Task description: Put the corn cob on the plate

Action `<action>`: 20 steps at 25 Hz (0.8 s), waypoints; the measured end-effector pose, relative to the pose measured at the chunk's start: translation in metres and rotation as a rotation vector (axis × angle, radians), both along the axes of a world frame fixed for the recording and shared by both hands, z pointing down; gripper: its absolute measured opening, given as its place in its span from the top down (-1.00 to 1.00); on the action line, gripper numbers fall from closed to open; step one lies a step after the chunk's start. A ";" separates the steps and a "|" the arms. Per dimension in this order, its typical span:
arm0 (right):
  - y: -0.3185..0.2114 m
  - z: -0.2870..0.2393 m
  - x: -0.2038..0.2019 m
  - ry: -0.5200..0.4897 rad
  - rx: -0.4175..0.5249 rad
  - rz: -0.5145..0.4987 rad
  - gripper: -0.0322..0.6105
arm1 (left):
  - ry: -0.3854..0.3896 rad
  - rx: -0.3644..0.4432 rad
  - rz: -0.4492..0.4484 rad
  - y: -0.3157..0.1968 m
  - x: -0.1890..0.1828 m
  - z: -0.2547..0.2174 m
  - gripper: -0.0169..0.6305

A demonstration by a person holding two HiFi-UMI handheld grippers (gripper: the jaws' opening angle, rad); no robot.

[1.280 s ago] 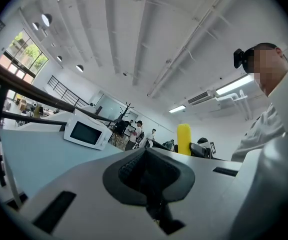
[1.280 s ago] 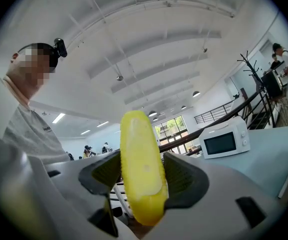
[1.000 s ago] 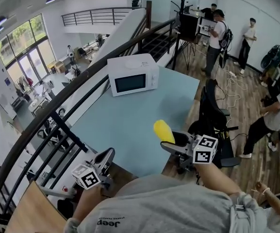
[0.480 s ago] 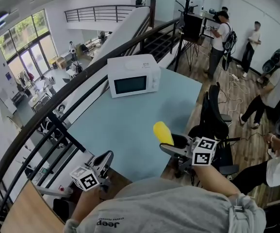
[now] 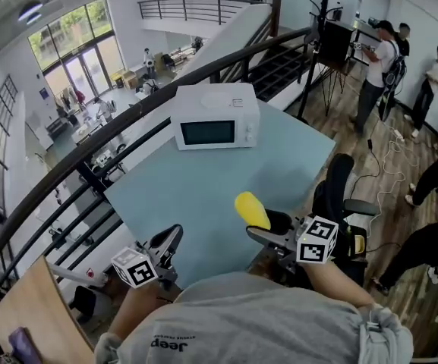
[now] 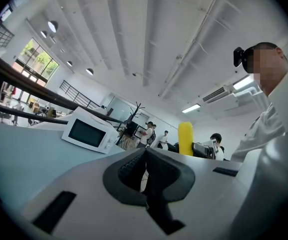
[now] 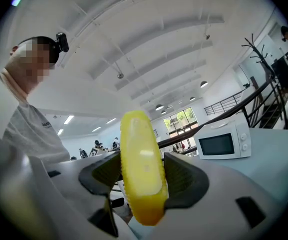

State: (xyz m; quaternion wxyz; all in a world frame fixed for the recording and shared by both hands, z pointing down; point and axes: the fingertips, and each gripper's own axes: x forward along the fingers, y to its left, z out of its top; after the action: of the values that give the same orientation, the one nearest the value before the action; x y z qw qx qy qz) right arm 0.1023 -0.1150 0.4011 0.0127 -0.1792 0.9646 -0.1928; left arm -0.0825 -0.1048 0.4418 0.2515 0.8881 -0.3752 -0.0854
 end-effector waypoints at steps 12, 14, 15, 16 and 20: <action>-0.048 0.028 -0.004 -0.078 -0.019 -0.027 0.05 | -0.120 -0.057 -0.015 -0.049 -0.004 0.012 0.89; -0.068 0.035 -0.015 -0.077 -0.032 0.002 0.05 | -0.096 -0.066 -0.009 -0.060 -0.020 0.023 0.89; -0.080 0.040 -0.021 -0.074 -0.047 0.021 0.05 | -0.080 -0.074 -0.004 -0.066 -0.027 0.029 0.89; -0.091 0.043 -0.027 -0.076 -0.065 0.043 0.05 | -0.068 -0.082 0.007 -0.074 -0.034 0.035 0.89; -0.123 0.047 -0.046 -0.077 -0.091 0.119 0.05 | -0.050 -0.085 0.091 -0.110 -0.047 0.055 0.89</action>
State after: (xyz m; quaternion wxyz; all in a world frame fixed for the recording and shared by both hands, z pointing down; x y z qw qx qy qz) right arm 0.0559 -0.2381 0.4483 0.0529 -0.2292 0.9413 -0.2419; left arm -0.1292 -0.2148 0.4970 0.2831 0.8946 -0.3440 -0.0359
